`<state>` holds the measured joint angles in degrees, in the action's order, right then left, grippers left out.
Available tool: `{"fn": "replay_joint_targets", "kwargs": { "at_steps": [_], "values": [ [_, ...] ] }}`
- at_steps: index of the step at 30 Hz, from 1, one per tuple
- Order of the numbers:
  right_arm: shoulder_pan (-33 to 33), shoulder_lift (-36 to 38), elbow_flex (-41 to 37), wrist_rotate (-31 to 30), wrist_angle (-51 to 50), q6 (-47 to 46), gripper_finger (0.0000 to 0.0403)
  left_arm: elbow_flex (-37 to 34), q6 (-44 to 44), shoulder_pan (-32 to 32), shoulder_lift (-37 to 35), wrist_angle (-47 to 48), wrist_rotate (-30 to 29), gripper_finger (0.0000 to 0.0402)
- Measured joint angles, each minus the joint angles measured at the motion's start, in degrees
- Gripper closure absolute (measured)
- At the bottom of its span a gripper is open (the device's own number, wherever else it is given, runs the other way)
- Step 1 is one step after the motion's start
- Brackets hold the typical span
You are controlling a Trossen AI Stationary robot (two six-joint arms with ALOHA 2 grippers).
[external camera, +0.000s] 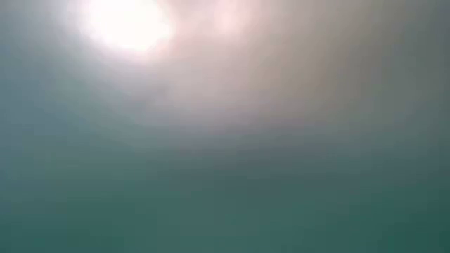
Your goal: Sort Maruchan noodles
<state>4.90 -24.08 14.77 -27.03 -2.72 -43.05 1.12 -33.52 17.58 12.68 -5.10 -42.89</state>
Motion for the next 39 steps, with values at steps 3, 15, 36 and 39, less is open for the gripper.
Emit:
{"fn": "replay_joint_targets", "kwargs": {
  "at_steps": [3, 15, 36, 39],
  "values": [
    [0.00, 0.00, 0.00, -0.01, 0.00, 0.00, 0.0236, -0.01, 0.00, -0.01, 0.00, 0.00, 0.00, 0.0402],
    [-0.02, -0.02, 0.02, -0.02, 0.00, 0.00, 0.0236, -0.01, 0.00, -0.01, -0.01, -0.01, 0.01, 0.0402],
    [0.11, -0.41, 0.00, -0.11, 1.26, 0.20, 0.0236, -0.01, 0.00, -0.02, -0.01, -0.02, 0.02, 0.0402],
    [0.11, -0.50, 0.00, -0.11, 1.11, 0.20, 0.0236, -0.01, 0.00, 0.00, 0.01, 0.00, 0.02, 0.0402]
  ]
}}
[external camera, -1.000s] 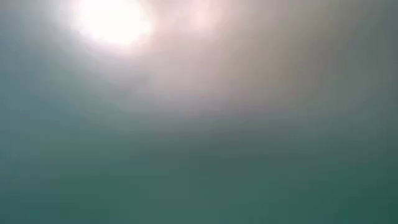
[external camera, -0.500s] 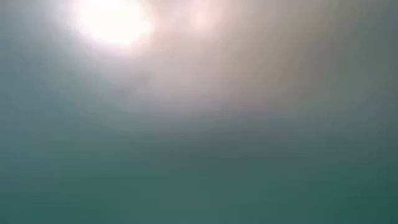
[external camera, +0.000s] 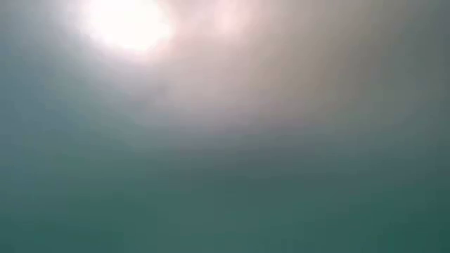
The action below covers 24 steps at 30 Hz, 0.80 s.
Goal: Sort Maruchan noodles
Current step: Put the blue noodle pack into the yellow bin
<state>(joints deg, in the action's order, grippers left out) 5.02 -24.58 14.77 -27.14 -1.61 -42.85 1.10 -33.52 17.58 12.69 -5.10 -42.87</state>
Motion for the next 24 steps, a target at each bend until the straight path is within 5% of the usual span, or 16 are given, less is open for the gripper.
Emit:
{"fn": "replay_joint_targets", "kwargs": {
  "at_steps": [14, 20, 24],
  "values": [
    [0.01, -0.50, 0.01, -0.55, 2.96, 2.99, 0.0236, 0.00, 0.00, 0.00, 0.00, -0.02, -0.01, 0.0402],
    [0.00, -2.88, 0.01, -1.23, 18.55, 2.83, 0.0236, 0.00, 0.00, -0.01, -0.02, -0.01, -0.02, 0.0402],
    [0.00, -5.24, 0.01, 5.70, 30.23, 2.33, 0.0236, 0.01, 0.00, -0.02, -0.02, -0.02, 0.00, 0.0402]
  ]
}}
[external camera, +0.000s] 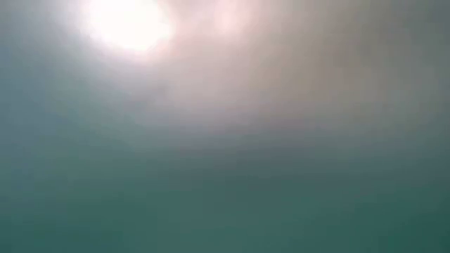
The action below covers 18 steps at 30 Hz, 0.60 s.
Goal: Sort Maruchan noodles
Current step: Put the blue noodle pack into the yellow bin
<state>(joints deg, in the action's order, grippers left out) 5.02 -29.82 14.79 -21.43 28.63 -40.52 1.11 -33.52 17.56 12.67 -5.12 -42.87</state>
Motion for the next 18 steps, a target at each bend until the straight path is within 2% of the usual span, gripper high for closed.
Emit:
{"fn": "replay_joint_targets", "kwargs": {
  "at_steps": [4, 7, 18],
  "values": [
    [0.00, -2.07, 0.00, 10.11, 6.46, -5.34, 0.0236, -0.01, 0.00, 0.00, 0.00, 0.02, -0.02, 0.0402],
    [0.00, -2.92, 0.00, 15.58, 6.78, -7.33, 0.0236, 0.00, 0.00, 0.02, 0.01, 0.02, -0.01, 0.0402],
    [0.00, -3.68, 0.00, 18.95, 5.85, -1.77, 0.0236, -0.01, 0.00, 0.02, 0.00, 0.02, -0.02, 0.0402]
  ]
}}
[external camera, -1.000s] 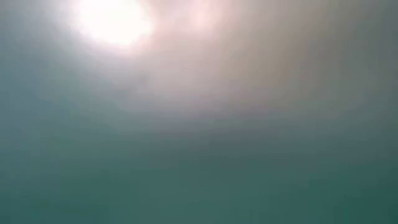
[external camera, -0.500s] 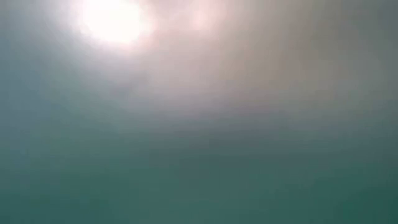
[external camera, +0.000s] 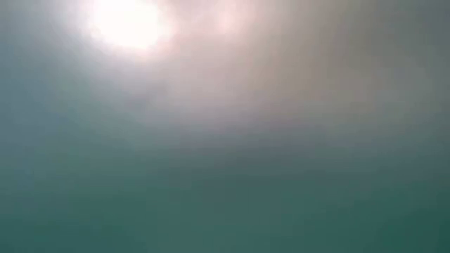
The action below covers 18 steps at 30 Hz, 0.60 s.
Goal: Sort Maruchan noodles
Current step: Put the blue noodle pack into the yellow bin
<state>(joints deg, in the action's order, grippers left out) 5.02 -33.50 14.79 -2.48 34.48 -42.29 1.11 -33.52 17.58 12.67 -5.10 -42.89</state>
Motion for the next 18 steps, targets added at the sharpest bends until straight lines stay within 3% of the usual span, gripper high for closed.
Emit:
{"fn": "replay_joint_targets", "kwargs": {
  "at_steps": [6, 15, 18],
  "values": [
    [0.00, 0.07, 0.00, 0.05, -0.15, 2.28, 0.0236, 0.00, -0.01, -0.07, 0.00, -1.79, -1.64, 0.0402],
    [0.00, 0.04, -0.02, -0.02, -0.64, 2.48, 0.0236, 0.02, -0.02, -0.07, 0.00, -14.59, -1.73, 0.0402],
    [0.00, 0.04, -0.02, -0.04, -1.14, 2.48, 0.0236, 0.02, 0.00, -0.07, 0.09, -17.97, -4.30, 0.0402]
  ]
}}
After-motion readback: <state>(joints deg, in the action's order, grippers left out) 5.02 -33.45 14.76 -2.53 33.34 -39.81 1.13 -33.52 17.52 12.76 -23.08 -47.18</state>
